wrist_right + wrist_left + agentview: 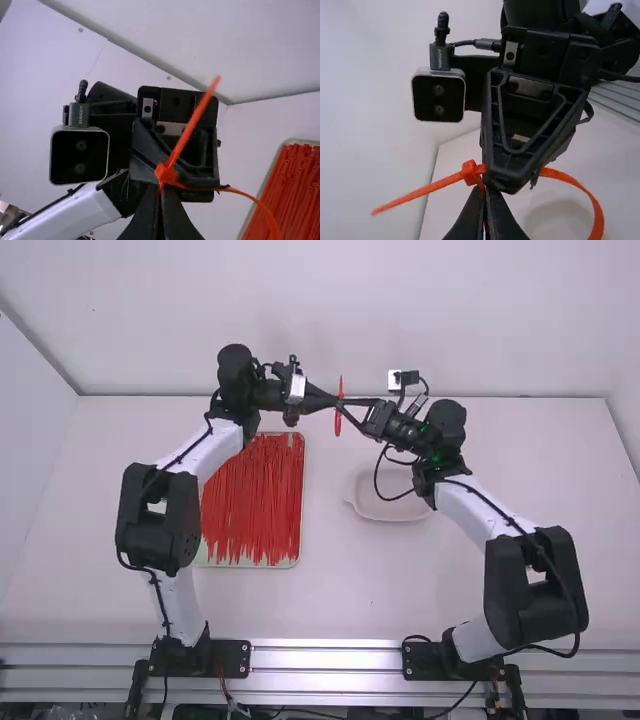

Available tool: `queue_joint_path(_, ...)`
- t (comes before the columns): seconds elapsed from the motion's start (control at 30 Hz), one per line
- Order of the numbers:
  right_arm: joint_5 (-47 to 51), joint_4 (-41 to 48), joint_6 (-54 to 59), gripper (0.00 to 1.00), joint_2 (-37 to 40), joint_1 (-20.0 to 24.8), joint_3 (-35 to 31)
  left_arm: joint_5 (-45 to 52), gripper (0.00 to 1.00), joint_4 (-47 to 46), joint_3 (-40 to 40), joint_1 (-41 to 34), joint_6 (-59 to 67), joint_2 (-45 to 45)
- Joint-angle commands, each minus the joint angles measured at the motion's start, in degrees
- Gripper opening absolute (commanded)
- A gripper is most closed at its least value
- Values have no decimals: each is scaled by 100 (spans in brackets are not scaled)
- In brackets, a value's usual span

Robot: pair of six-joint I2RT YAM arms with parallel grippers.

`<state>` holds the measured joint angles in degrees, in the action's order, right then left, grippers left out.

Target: Fasten the cable tie

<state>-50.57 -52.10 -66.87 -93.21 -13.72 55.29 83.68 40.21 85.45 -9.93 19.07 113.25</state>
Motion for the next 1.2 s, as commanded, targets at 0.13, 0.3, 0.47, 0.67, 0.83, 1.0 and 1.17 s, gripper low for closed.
queue_joint_path(0.13, 343, -15, 101, 0, -13, 131, 293, 608, 1, 39, -87, 13, -22, 11)
queue_joint_path(0.3, 63, -17, 76, 19, -13, 136, 291, 608, 2, 190, -87, 221, -229, 11)
queue_joint_path(0.47, -87, -15, 72, 49, -11, 179, 291, 608, 2, 544, -87, 417, -763, 11)
queue_joint_path(0.67, -39, -59, 96, 50, -13, 122, 291, 608, 2, 675, -87, 350, -1226, 11)
queue_joint_path(0.83, -55, -125, 92, 51, -13, 127, 291, 608, 2, 341, -87, 317, -1200, 11)
queue_joint_path(1.0, 0, -190, 94, 51, -13, 133, 291, 608, 2, 223, -87, 164, -1222, 11)
queue_joint_path(1.17, 92, -188, 98, 51, -13, 133, 291, 608, 2, 162, -90, 4, -1222, 11)
